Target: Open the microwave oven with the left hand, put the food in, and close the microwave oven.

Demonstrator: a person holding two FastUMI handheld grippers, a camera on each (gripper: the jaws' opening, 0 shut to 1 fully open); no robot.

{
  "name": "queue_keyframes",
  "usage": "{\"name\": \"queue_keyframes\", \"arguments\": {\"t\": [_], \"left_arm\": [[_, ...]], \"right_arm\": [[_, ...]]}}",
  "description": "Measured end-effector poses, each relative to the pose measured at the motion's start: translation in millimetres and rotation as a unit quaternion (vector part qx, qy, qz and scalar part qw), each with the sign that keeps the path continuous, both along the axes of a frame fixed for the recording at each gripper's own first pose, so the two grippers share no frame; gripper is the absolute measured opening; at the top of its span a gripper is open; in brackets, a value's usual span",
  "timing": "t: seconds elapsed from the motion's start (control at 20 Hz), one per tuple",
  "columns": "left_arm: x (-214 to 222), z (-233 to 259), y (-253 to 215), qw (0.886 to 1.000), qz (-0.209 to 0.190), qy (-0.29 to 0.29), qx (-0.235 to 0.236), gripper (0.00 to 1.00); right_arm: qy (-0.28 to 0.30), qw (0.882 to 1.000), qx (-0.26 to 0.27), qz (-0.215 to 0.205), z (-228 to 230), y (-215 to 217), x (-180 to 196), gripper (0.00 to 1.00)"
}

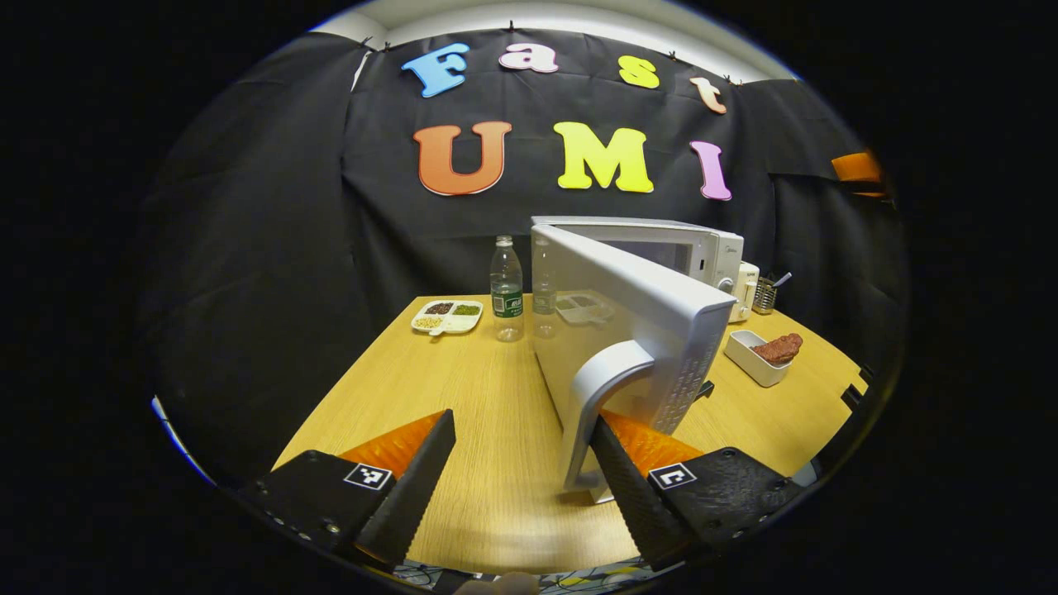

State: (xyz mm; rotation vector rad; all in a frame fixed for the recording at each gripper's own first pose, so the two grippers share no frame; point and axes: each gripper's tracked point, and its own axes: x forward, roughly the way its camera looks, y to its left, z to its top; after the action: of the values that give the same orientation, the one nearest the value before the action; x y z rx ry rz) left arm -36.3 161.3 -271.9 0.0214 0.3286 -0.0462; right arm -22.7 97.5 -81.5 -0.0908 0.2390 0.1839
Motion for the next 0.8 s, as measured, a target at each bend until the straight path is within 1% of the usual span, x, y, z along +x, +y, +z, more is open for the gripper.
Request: {"name": "queue_keyframes", "arguments": {"t": [0.1, 0.15, 0.2, 0.4, 0.45, 0.5, 0.55, 0.6, 0.7, 0.75, 0.8], "left_arm": [[-7, 3, 11, 1.000, 0.007, -0.004, 0.014, 0.96], [-10, 5, 20, 1.000, 0.014, -0.007, 0.025, 0.96], [-14, 5, 28, 0.999, 0.021, -0.006, 0.032, 0.96], [-30, 3, 56, 0.998, 0.054, 0.007, 0.032, 0.96], [-34, 5, 57, 0.998, 0.058, 0.007, 0.030, 0.96], [-36, 9, 59, 0.997, 0.063, 0.006, 0.033, 0.96], [-41, 13, 59, 0.997, 0.066, 0.007, 0.037, 0.96], [-44, 17, 57, 0.997, 0.068, 0.005, 0.038, 0.96], [-53, 30, 50, 0.997, 0.068, 0.005, 0.032, 0.96], [-57, 40, 43, 0.997, 0.069, 0.001, 0.026, 0.96], [-60, 51, 33, 0.998, 0.066, -0.005, 0.021, 0.96]], "right_arm": [[0.002, 1.000, 0.000, -0.001, -2, -1, 0, 1.00], [0.002, 1.000, 0.000, -0.004, -5, -3, 1, 0.96], [0.006, 1.000, 0.001, -0.005, -8, -4, 3, 1.00], [0.018, 1.000, -0.001, -0.016, -31, -15, 10, 1.00], [0.023, 1.000, 0.000, -0.019, -41, -19, 12, 1.00], [0.030, 0.999, 0.000, -0.022, -52, -25, 14, 0.96], [0.034, 0.999, 0.001, -0.025, -63, -33, 16, 0.96], [0.043, 0.999, 0.000, -0.031, -78, -43, 19, 1.00], [0.067, 0.997, 0.005, -0.043, -116, -65, 24, 1.00], [0.081, 0.995, 0.007, -0.052, -135, -78, 28, 0.96], [0.093, 0.994, 0.013, -0.060, -153, -91, 31, 1.00]]}}
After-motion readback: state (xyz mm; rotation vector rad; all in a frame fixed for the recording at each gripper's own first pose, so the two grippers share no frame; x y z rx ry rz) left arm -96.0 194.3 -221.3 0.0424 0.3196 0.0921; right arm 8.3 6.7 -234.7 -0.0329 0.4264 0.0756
